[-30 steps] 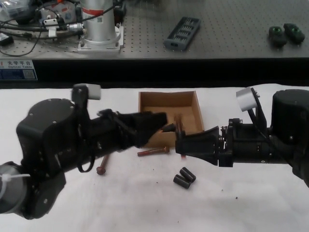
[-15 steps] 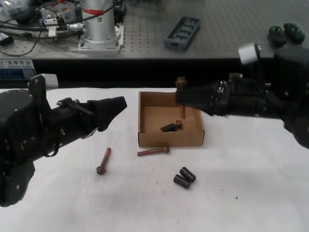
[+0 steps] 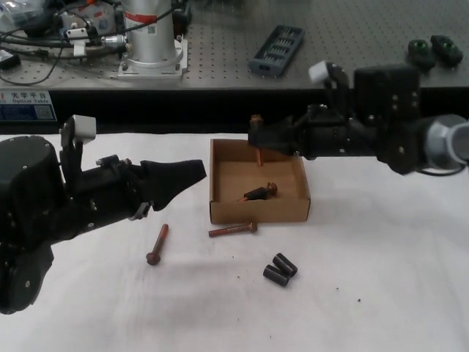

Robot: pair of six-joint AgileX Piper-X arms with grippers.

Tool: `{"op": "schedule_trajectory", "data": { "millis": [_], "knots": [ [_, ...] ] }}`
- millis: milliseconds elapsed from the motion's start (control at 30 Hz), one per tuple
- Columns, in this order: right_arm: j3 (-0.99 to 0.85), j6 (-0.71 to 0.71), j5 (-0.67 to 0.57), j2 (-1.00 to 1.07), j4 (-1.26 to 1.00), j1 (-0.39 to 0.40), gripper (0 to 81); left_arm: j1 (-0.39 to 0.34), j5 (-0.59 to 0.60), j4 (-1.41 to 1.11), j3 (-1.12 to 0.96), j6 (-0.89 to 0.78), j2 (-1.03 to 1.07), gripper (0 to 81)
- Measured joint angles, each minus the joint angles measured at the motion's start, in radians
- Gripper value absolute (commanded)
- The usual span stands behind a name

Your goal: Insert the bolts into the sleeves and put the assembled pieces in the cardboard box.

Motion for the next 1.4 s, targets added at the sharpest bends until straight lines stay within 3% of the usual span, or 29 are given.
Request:
{"op": "schedule_trajectory", "data": {
  "millis": [200,567,633,767,833,1000,1133,1333,1400],
  "knots": [
    [-0.080,0.000,0.180,0.019,0.144,0.000,3.4,0.000,0.038,0.000,0.000,-0.021,0.000,26.7],
    [-0.093,0.000,0.284,0.019,0.330,0.000,4.6,0.000,0.063,0.000,0.002,-0.034,0.000,26.2],
    [-0.093,0.000,0.280,0.019,0.351,0.000,11.2,0.000,0.063,0.000,0.002,-0.039,0.000,26.2],
    [-0.093,0.000,0.239,0.019,0.366,0.000,41.5,0.000,0.063,0.000,0.002,-0.050,0.000,26.2],
    [-0.093,0.001,0.204,0.019,0.367,0.000,47.3,0.000,0.075,0.000,0.002,-0.069,0.000,26.2],
    [-0.093,0.002,0.144,-0.009,0.382,0.000,36.9,0.000,0.102,0.000,0.002,-0.077,0.000,26.2],
    [-0.093,-0.006,0.097,-0.084,0.432,-0.002,35.8,0.000,0.102,0.000,0.002,-0.113,0.000,26.2],
    [-0.093,-0.257,0.140,-0.274,0.738,-0.014,35.2,0.000,0.102,0.000,0.002,-0.131,0.000,26.2],
    [-0.093,-0.323,0.148,-0.321,0.827,-0.015,31.6,0.000,0.102,0.000,-0.003,-0.115,0.000,26.2]
  ]
}}
